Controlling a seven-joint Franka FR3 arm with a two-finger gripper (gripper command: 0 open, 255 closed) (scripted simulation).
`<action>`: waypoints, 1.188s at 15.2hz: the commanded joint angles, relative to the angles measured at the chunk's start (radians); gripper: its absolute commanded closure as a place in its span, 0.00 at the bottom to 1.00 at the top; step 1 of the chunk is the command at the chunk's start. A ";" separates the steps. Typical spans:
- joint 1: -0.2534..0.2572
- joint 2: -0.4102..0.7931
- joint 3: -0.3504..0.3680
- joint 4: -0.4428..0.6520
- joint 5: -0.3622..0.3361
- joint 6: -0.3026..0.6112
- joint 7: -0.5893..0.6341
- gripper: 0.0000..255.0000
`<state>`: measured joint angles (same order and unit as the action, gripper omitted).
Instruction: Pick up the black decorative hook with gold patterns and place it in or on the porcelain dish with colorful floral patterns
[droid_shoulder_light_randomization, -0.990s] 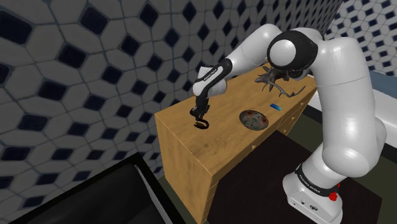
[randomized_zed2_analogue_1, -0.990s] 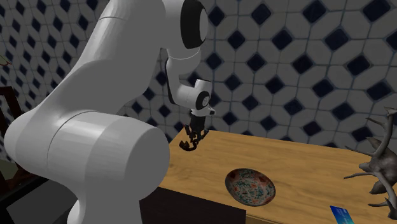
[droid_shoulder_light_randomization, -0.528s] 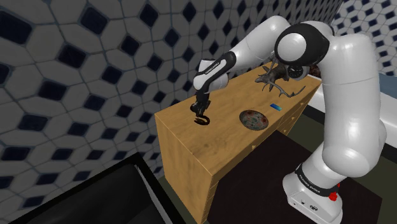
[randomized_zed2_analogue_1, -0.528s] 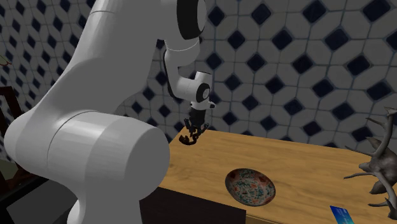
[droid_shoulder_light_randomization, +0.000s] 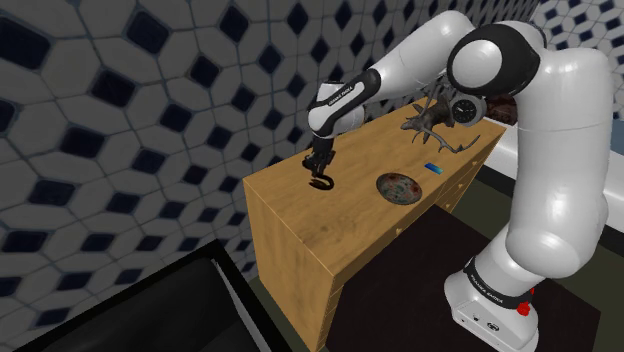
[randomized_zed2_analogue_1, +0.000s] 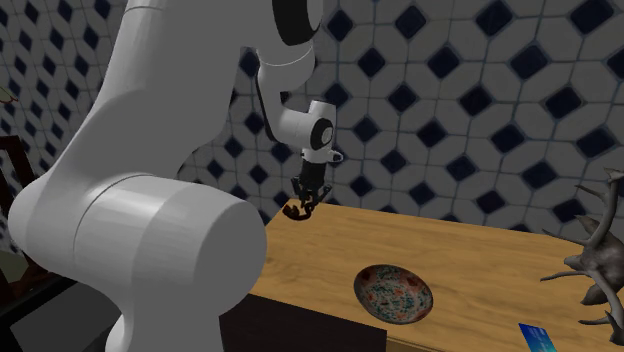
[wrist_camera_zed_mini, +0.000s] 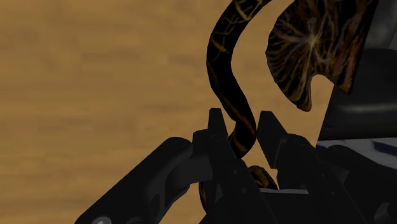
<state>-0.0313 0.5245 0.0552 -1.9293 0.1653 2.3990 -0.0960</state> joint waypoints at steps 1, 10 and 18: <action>-0.031 -0.040 -0.006 -0.059 0.007 0.013 -0.041 1.00; -0.172 -0.165 -0.048 -0.256 0.031 0.060 -0.246 1.00; -0.299 -0.231 -0.108 -0.353 0.036 0.068 -0.438 1.00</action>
<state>-0.3153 0.2933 -0.0459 -2.2719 0.1992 2.4594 -0.5077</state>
